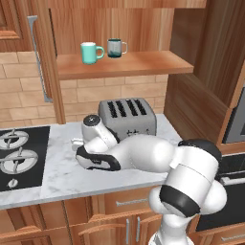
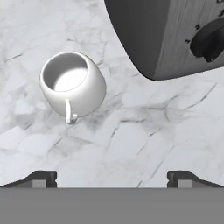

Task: Pick the mug on the counter and place it in the cabinet with the handle facing the right, like the mugs already inside.

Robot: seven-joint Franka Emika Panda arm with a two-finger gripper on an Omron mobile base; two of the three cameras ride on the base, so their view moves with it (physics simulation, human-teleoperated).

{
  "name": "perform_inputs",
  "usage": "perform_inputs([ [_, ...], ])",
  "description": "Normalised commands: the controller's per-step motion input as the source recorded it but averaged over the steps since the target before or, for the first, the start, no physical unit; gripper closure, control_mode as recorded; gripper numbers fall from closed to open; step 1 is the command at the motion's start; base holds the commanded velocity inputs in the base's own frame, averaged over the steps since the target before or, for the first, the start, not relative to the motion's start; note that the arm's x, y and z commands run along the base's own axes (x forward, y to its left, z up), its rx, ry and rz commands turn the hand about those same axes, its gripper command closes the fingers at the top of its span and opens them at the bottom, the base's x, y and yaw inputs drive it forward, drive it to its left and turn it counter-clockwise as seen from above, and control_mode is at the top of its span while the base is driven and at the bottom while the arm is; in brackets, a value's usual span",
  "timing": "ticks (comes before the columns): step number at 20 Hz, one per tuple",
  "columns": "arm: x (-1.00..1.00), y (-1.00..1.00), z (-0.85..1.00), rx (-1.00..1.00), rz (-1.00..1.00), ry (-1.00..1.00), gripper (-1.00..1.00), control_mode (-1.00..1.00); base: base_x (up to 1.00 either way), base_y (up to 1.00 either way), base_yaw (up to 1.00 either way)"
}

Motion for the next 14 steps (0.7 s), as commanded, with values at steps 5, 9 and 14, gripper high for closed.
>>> perform_inputs([
  [5,0.1,0.13,-0.16,0.0,-0.01,0.0,-1.0,-1.0,0.0,0.0,0.0],
  [9,0.08,0.16,-0.13,0.0,-0.01,0.0,-1.0,-1.0,0.0,0.0,0.0],
  [14,0.11,0.08,-0.1,0.0,-0.02,0.0,-1.0,-1.0,0.0,0.0,0.0],
])
